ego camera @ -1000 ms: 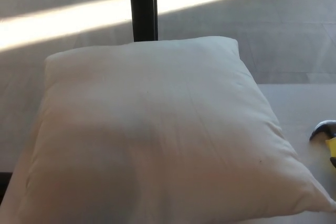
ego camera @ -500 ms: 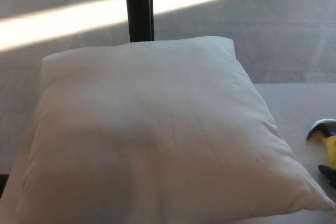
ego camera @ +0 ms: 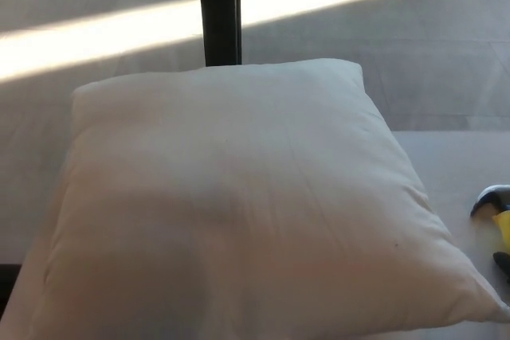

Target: A hammer is kept on the right hand side and a pillow is kept on the left hand side on the desk infront of the robot and the robot uses its right hand to pick up the hammer and makes a downward swinging motion to hit the pillow

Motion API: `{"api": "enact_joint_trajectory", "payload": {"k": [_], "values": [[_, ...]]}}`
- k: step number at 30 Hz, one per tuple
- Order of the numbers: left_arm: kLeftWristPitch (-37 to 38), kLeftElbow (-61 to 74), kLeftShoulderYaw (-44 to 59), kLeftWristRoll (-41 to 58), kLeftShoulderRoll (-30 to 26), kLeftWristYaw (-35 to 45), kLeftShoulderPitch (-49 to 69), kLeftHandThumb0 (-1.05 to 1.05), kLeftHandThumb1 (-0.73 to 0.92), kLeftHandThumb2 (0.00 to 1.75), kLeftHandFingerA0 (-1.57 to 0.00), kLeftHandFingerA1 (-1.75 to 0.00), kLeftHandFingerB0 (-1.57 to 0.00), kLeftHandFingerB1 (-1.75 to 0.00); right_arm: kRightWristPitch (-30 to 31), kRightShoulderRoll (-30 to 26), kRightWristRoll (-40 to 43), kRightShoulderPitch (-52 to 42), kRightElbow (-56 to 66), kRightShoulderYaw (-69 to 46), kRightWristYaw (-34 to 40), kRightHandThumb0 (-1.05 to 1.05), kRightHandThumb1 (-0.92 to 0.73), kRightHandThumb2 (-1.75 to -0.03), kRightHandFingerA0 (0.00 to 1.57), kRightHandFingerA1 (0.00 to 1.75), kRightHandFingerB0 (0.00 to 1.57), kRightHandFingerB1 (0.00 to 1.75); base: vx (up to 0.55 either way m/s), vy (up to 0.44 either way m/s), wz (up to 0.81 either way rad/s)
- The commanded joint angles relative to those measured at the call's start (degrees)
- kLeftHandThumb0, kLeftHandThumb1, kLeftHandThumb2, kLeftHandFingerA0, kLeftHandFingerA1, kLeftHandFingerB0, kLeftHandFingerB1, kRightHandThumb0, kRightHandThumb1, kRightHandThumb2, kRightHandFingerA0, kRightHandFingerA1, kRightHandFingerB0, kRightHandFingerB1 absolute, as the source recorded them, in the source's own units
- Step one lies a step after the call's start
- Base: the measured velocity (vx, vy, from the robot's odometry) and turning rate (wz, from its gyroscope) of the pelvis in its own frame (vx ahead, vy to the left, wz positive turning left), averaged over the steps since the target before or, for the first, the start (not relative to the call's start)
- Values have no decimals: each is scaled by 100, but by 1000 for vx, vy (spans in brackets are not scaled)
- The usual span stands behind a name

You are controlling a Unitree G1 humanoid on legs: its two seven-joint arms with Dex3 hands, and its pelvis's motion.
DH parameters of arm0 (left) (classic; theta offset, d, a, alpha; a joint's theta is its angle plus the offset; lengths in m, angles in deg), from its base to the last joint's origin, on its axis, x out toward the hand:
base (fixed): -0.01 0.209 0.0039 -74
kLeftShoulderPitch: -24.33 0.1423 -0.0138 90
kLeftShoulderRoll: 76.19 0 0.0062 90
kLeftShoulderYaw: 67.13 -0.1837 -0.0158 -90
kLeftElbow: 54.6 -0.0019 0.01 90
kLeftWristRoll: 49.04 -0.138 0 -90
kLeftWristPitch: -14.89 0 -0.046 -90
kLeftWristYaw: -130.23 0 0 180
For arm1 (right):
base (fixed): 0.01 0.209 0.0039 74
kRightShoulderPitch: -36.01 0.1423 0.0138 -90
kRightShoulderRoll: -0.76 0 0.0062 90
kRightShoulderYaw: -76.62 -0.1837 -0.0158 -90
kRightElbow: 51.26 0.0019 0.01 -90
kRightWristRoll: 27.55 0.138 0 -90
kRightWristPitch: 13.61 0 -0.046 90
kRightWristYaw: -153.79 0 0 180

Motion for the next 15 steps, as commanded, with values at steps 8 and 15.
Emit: {"api": "enact_joint_trajectory", "payload": {"k": [8,15], "values": [[166,24,-44,41,22,121,108,-76,78,63,-76,-58,-65,-50,166,483,-293,-575,-635,374,-520,-39,-59,-60,79,141,81,52,0,0,0],[65,-41,31,113,30,232,65,-75,78,64,-75,-55,-65,-49,-31,483,-455,-758,-537,462,-394,-40,-63,-59,82,124,74,49,0,0,0]]}}
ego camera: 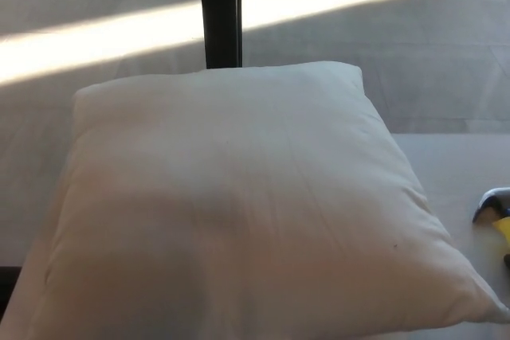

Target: A hammer is kept on the right hand side and a pillow is kept on the left hand side on the desk infront of the robot and the robot uses its right hand to pick up the hammer and makes a downward swinging motion to hit the pillow

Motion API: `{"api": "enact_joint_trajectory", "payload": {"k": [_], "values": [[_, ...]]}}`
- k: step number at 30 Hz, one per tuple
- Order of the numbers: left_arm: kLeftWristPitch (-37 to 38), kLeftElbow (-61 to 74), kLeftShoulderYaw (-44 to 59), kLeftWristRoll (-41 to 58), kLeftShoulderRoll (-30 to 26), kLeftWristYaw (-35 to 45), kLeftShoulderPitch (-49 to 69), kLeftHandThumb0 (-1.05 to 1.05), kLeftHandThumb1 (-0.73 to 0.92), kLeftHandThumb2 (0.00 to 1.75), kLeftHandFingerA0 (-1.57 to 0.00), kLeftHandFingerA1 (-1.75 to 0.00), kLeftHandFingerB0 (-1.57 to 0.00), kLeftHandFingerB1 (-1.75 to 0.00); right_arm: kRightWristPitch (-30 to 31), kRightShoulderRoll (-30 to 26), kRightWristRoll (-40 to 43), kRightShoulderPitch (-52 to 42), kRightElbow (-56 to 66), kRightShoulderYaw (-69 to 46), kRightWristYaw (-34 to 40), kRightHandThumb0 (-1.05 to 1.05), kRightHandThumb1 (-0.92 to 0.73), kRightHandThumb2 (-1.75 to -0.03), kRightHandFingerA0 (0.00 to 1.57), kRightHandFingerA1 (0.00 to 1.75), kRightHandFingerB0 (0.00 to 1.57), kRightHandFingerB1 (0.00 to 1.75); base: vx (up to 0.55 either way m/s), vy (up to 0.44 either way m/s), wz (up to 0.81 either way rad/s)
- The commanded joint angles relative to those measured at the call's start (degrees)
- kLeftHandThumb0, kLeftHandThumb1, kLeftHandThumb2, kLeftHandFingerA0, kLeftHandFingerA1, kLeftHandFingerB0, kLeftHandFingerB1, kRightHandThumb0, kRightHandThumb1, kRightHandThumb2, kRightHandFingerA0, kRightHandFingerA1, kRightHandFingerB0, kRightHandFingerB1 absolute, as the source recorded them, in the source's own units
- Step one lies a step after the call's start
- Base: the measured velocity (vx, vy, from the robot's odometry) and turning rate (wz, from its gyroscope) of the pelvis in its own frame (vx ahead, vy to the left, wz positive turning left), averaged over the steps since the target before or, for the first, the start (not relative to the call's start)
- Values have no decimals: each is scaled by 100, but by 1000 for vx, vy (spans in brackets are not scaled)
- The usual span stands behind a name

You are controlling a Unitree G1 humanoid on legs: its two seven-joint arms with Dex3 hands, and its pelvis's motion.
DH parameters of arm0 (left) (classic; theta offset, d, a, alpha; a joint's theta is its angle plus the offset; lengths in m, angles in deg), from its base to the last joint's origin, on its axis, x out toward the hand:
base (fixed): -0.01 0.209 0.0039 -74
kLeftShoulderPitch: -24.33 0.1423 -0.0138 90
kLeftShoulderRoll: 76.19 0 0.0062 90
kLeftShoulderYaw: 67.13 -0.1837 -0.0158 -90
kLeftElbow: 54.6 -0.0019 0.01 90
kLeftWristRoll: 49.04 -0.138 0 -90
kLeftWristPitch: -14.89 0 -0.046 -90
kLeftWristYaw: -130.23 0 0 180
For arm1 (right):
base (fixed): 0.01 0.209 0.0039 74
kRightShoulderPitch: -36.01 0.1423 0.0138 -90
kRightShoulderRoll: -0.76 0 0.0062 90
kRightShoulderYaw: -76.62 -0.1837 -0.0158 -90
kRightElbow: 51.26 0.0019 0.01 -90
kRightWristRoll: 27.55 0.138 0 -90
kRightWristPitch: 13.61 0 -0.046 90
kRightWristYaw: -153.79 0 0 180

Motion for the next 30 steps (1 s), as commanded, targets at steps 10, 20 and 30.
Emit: {"api": "enact_joint_trajectory", "payload": {"k": [10,20,30], "values": [[49,-19,94,133,-10,254,-1,-72,77,63,-72,-56,-61,-50,-674,273,-294,-1038,-295,499,-83,-41,-75,-65,85,136,78,96,0,0,0],[90,13,7,26,-49,104,-28,-73,77,63,-74,-57,-64,-49,-2012,-83,79,-1485,273,-1,371,-35,-86,-68,82,164,69,134,0,0,0],[245,52,-60,-57,-184,219,100,-76,79,63,-74,-59,-62,-51,-2484,-529,450,-1374,673,-630,-299,-26,-82,-66,79,144,69,93,0,0,0]]}}
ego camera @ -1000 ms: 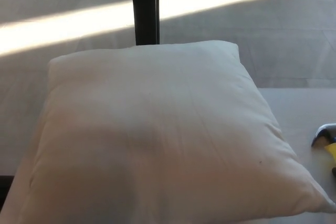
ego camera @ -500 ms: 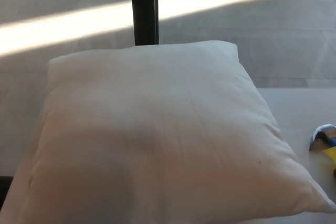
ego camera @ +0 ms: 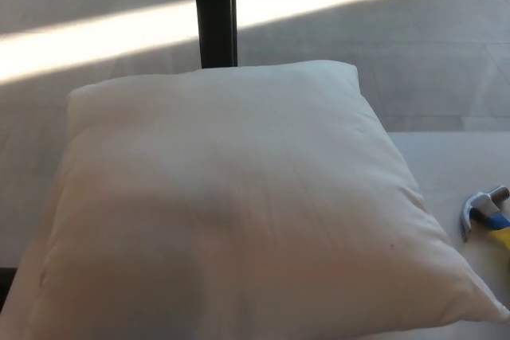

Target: A hammer is kept on the right hand side and a pillow is kept on the left hand side on the desk infront of the robot and the robot uses its right hand to pick up the hammer and makes a downward swinging motion to hit the pillow

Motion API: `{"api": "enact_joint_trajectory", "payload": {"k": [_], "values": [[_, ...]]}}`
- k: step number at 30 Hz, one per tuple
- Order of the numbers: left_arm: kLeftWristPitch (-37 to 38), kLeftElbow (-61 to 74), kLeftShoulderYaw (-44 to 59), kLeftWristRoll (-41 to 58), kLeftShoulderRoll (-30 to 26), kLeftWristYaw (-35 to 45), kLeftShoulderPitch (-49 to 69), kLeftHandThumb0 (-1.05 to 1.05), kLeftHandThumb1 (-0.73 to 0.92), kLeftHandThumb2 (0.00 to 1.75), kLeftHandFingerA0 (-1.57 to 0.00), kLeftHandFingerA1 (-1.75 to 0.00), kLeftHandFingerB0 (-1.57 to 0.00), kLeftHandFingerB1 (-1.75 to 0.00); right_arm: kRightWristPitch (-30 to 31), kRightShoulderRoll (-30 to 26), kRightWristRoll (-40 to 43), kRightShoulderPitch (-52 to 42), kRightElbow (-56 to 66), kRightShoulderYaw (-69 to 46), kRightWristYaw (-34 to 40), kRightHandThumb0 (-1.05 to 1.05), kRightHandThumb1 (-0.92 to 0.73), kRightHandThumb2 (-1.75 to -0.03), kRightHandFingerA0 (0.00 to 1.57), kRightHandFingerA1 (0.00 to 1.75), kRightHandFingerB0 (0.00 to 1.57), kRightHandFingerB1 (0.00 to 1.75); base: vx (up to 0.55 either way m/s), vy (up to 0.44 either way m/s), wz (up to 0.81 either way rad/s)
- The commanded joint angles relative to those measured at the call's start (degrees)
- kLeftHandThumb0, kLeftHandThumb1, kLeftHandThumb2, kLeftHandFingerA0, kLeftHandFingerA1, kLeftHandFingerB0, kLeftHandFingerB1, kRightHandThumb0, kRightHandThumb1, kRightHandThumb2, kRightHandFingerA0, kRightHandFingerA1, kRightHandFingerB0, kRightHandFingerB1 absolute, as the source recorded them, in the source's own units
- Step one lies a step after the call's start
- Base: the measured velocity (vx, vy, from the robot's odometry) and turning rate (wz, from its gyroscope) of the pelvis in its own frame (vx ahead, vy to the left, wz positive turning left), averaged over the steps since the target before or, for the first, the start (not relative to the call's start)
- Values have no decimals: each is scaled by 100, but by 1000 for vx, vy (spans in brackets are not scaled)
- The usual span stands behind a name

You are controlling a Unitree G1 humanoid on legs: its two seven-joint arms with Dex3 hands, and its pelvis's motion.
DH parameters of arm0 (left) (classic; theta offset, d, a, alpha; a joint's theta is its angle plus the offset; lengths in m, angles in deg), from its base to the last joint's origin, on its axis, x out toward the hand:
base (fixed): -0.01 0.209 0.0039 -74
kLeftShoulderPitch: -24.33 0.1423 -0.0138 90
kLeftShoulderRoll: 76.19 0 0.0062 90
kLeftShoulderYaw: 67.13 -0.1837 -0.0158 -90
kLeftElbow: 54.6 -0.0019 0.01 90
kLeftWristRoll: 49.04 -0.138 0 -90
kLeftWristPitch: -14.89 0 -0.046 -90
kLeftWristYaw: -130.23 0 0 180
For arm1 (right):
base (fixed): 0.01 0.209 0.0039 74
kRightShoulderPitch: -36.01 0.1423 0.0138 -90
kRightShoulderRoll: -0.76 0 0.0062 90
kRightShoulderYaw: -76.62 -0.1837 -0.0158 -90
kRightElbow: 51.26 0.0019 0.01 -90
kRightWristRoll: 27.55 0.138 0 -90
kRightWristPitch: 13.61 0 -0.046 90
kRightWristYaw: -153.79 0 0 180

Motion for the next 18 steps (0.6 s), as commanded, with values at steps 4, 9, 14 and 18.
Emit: {"api": "enact_joint_trajectory", "payload": {"k": [4,9,14,18], "values": [[192,57,-2,48,-164,162,95,-74,76,63,-76,-57,-63,-49,-1150,-257,880,-745,156,-618,-891,-18,-65,-84,84,147,77,100,0,0,0],[133,48,-36,0,-174,25,52,-75,77,63,-75,-58,-65,-50,-1351,-254,1114,-869,189,-1174,-659,-19,-60,-93,86,175,67,162,0,0,0],[165,20,33,71,-169,85,65,-75,77,63,-76,-60,-63,-50,-1445,-194,1249,-828,170,-1548,-587,-24,-57,-98,90,175,74,158,0,0,0],[206,51,23,62,-164,160,96,-76,77,63,-71,-58,-61,-49,-1505,-189,1306,-767,314,-1782,-315,-27,-53,-96,91,175,77,158,0,0,0]]}}
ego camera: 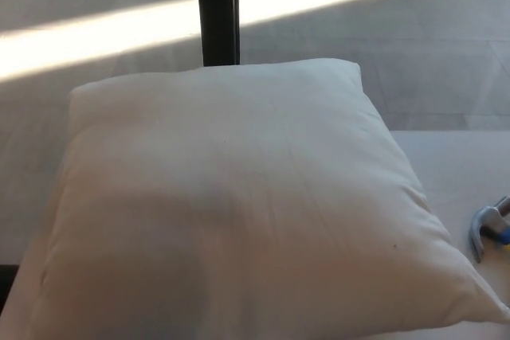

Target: A hammer is kept on the right hand side and a pillow is kept on the left hand side on the desk infront of the robot and the robot uses its right hand to pick up the hammer and makes a downward swinging motion to hit the pillow

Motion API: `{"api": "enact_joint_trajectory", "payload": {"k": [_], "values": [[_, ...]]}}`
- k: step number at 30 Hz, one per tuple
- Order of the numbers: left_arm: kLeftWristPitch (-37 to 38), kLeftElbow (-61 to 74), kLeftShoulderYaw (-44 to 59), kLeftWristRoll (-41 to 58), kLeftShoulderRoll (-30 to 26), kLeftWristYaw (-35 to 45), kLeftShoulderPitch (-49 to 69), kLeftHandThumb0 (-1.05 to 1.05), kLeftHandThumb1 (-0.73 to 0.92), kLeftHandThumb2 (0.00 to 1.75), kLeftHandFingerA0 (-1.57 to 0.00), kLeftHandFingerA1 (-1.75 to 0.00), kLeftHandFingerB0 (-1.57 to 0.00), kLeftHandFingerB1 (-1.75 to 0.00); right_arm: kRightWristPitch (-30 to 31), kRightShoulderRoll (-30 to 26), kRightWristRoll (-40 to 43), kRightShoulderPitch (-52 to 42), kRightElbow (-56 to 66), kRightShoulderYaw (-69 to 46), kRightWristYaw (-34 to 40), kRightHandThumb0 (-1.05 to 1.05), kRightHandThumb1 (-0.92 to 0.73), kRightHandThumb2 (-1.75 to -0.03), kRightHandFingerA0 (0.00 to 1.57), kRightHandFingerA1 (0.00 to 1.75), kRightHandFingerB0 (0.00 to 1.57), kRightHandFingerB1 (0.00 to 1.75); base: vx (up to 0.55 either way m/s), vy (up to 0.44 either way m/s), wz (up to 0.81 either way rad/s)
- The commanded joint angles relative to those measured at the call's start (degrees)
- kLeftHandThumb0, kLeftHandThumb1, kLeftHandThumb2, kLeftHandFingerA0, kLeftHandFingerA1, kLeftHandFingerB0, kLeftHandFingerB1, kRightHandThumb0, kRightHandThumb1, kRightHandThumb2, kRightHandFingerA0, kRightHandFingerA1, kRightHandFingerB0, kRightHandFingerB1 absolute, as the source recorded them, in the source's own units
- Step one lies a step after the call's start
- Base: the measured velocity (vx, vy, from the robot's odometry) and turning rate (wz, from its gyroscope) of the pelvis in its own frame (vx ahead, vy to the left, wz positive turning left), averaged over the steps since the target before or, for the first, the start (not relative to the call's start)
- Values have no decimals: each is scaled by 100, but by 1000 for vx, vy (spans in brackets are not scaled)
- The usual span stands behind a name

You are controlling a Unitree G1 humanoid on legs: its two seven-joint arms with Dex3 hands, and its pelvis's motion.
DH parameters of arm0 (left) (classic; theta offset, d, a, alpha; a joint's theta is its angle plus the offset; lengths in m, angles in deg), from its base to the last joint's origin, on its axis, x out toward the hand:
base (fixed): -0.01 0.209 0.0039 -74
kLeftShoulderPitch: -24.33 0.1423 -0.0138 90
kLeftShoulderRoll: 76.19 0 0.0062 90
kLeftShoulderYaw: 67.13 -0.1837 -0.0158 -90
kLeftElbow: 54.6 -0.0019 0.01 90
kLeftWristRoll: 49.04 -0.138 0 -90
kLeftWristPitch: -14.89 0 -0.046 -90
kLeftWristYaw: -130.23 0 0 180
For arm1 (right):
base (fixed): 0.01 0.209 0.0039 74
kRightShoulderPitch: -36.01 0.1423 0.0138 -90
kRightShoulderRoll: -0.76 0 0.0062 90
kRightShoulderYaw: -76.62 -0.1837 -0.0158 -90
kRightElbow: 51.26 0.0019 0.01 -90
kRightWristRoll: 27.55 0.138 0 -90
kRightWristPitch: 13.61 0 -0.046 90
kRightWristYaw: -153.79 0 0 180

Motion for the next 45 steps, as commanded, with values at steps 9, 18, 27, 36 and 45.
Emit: {"api": "enact_joint_trajectory", "payload": {"k": [9,18,27,36,45], "values": [[157,19,87,111,-83,81,40,-74,76,63,-74,-57,-66,-51,-128,30,514,83,615,-417,-52,-22,-50,-105,90,175,75,163,0,0,0],[94,1,137,190,-35,43,59,-76,74,62,-75,-58,-65,-49,-131,41,427,425,973,-373,12,-13,-51,-100,88,175,79,153,0,0,0],[143,-5,224,284,13,135,116,-74,74,62,-73,-59,-64,-52,64,130,722,648,1320,-597,-248,-15,-43,-117,91,174,84,156,0,0,0],[168,-32,112,144,-2,59,191,-75,77,63,-77,-57,-64,-49,470,490,1594,956,1542,-1335,-649,-16,-44,-118,97,175,84,158,0,0,0],[73,-34,283,345,43,175,155,-70,76,62,-75,-59,-62,-52,2456,1468,3557,1702,2562,-2555,-1375,-23,-58,-120,100,175,73,166,0,0,0]]}}
